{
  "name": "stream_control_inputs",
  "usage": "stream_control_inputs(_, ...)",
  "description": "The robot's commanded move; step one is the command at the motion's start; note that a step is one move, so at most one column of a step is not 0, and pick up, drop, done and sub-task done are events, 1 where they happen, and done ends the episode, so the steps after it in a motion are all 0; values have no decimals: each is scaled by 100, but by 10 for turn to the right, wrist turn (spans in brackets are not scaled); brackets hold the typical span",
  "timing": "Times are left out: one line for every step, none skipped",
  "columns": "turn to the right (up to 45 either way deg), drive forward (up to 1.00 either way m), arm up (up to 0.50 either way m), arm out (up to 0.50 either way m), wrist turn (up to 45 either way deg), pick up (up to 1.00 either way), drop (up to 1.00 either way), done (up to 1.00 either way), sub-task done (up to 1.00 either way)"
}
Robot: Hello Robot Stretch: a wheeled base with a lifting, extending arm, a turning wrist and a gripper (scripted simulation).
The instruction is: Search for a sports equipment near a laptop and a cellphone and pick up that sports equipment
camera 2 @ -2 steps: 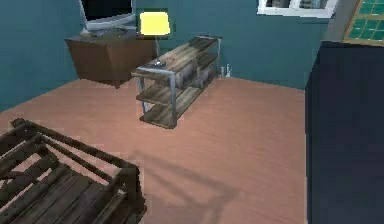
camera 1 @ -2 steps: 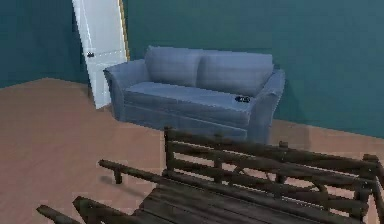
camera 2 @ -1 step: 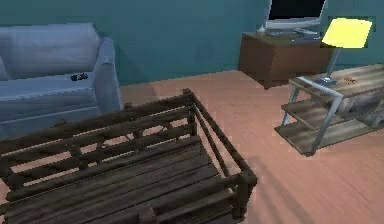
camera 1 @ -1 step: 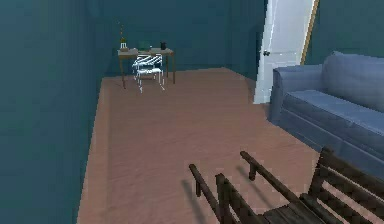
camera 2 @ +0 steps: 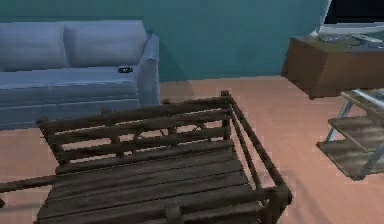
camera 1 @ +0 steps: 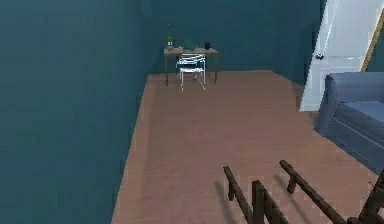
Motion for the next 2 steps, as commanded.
stream_control_inputs(0, 100, 0, 0, 0, 0, 0, 0, 0)
stream_control_inputs(-30, 0, 0, 0, 0, 0, 0, 0, 0)
